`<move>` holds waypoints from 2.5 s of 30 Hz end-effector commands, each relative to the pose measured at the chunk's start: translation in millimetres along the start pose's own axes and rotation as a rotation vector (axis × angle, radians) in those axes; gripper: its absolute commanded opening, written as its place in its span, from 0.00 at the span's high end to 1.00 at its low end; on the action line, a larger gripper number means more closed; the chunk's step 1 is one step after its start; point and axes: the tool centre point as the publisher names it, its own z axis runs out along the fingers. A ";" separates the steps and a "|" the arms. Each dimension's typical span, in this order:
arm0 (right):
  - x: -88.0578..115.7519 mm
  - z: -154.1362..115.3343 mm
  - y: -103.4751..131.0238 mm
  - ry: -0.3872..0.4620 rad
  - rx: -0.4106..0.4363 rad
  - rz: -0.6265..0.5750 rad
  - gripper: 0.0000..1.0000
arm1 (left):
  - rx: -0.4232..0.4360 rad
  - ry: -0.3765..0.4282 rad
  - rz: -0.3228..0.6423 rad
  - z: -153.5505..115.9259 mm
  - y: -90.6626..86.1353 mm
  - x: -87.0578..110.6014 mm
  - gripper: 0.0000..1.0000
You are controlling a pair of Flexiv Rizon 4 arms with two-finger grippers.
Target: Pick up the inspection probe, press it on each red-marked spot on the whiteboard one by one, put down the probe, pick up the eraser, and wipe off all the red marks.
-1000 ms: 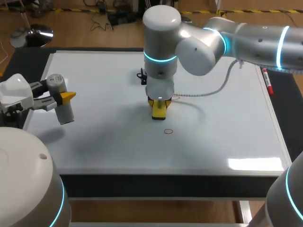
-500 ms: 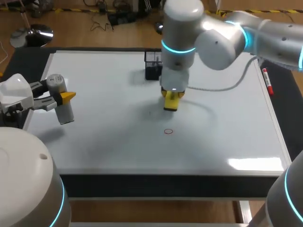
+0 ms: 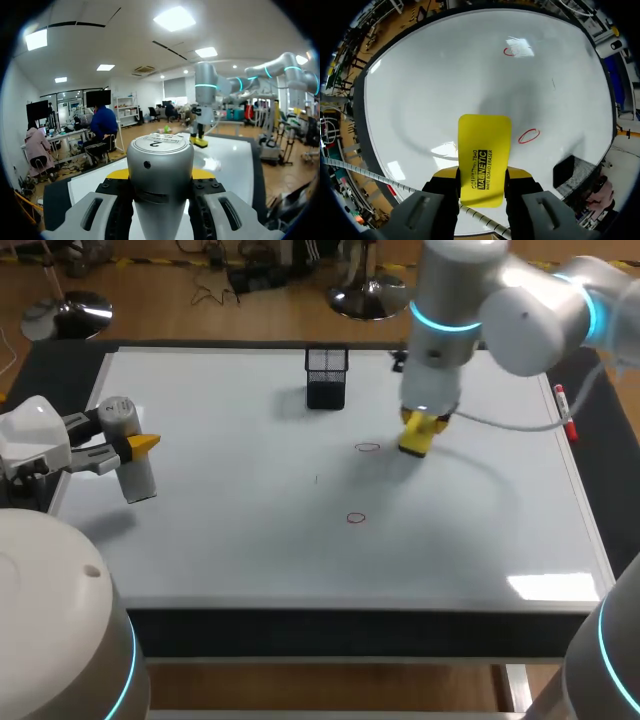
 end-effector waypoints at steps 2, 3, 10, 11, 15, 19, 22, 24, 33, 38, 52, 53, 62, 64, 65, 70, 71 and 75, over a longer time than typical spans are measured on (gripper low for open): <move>52.9 -4.5 -21.8 -0.016 -0.001 0.075 1.00 | 0.002 -0.002 0.001 0.2 -0.5 0.2 1.00; 60.0 -3.8 -25.9 -0.012 -0.002 0.095 1.00 | 0.002 -0.002 0.001 0.2 -0.5 0.2 1.00; 107.4 -4.3 -45.7 0.011 0.004 0.218 1.00 | 0.002 -0.002 0.001 0.2 -0.5 0.2 1.00; 114.0 -4.2 -47.8 0.013 0.005 0.233 1.00 | 0.002 -0.002 0.001 0.2 -0.5 0.2 1.00; 140.5 -3.3 -55.0 0.024 0.004 0.298 1.00 | 0.002 -0.002 0.001 0.2 -0.5 0.2 1.00; 158.8 -1.8 -58.9 0.040 0.003 0.344 1.00 | 0.002 -0.002 0.001 0.2 -0.5 0.2 1.00; 167.7 -0.5 -59.4 0.043 -0.001 0.365 1.00 | 0.002 -0.002 0.001 0.2 -0.5 0.2 1.00; 171.4 1.2 -59.9 0.048 -0.005 0.380 1.00 | 0.002 -0.002 0.001 0.2 -0.5 0.2 1.00; 176.7 2.0 -60.3 0.038 -0.024 0.412 1.00 | 0.002 -0.002 0.001 0.2 -0.5 0.2 1.00; 176.7 2.0 -60.3 0.038 -0.024 0.412 1.00 | 0.002 -0.002 0.001 0.2 -0.5 0.2 1.00; 176.7 2.0 -60.3 0.038 -0.024 0.412 1.00 | 0.025 0.019 0.011 14.0 -9.2 -1.6 1.00; 176.7 2.0 -60.3 0.038 -0.024 0.412 1.00 | 0.030 0.032 0.017 19.6 -11.6 -1.9 1.00; 176.7 2.0 -60.3 0.038 -0.024 0.412 1.00 | 0.082 0.156 0.054 77.5 -36.3 0.5 1.00; 176.7 2.0 -60.3 0.038 -0.024 0.412 1.00 | 0.093 0.190 0.060 91.5 -42.5 3.2 1.00; 176.7 2.0 -60.3 0.038 -0.024 0.412 1.00 | 0.097 0.205 0.061 98.3 -45.1 4.2 1.00; 176.7 2.0 -60.3 0.038 -0.024 0.412 1.00 | 0.112 0.288 0.076 134.3 -56.7 11.5 1.00; 176.7 2.0 -60.3 0.038 -0.024 0.412 1.00 | 0.113 0.304 0.077 141.7 -58.8 13.6 1.00; 176.7 2.0 -60.3 0.038 -0.024 0.412 1.00 | 0.117 0.376 0.082 170.2 -64.3 23.8 1.00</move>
